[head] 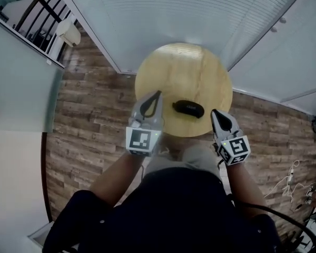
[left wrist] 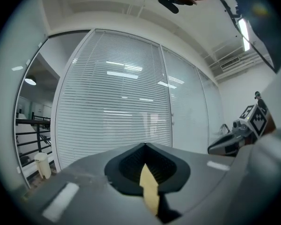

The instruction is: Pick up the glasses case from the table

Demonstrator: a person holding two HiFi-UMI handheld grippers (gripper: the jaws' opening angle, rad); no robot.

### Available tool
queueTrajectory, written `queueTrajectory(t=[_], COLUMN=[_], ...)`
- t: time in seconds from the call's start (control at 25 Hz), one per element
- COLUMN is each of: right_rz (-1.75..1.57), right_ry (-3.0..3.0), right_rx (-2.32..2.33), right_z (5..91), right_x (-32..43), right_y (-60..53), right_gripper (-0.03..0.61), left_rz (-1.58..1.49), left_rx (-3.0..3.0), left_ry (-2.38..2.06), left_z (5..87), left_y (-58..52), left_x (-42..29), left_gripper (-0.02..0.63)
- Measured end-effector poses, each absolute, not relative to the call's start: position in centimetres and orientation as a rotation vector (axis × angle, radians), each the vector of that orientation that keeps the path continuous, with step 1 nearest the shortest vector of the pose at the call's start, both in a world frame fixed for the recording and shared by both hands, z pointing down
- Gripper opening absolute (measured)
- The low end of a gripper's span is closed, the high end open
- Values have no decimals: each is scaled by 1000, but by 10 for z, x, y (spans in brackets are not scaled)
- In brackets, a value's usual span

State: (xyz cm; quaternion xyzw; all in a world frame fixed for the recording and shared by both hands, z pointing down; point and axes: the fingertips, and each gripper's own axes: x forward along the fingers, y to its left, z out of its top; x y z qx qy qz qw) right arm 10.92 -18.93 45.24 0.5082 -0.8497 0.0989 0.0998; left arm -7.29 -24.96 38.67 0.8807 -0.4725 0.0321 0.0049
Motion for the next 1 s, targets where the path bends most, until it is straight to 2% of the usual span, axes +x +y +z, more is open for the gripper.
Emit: queueTrajectory(t=[0.28,0.68,0.72,0.76,0.8,0.88,1.0], right_rz=[328,354,355,353,349,360,412], right_ry=[-2504,-2518,-2515,-2502,-2481,-2438,-2381], right_rx=[1374,995,929,861,803,726,660], right_z=[492,605,616,627,639,663,696], right_x=[105,86,79,73,68,63,63], right_y=[-240,-267,-268,-268,-268,-269,-272], right_gripper=[8,13,85,203,258,280,352], left_rz=[215,318,312,306,304,312,337], left_rx=[2704,2528,2507,2489,2477,2459,2429], left_ry=[-1545,-1609,-1616,-1623,-1629,-1632,-1631], left_z=[408,512,521,529,537,553,575], left_y=[-289,-326,-329,-332,-335,-339,-345], left_x=[-59,-53,-53,-54,-56,-58,-59], left_gripper=[5,5,5,5,5,5,5])
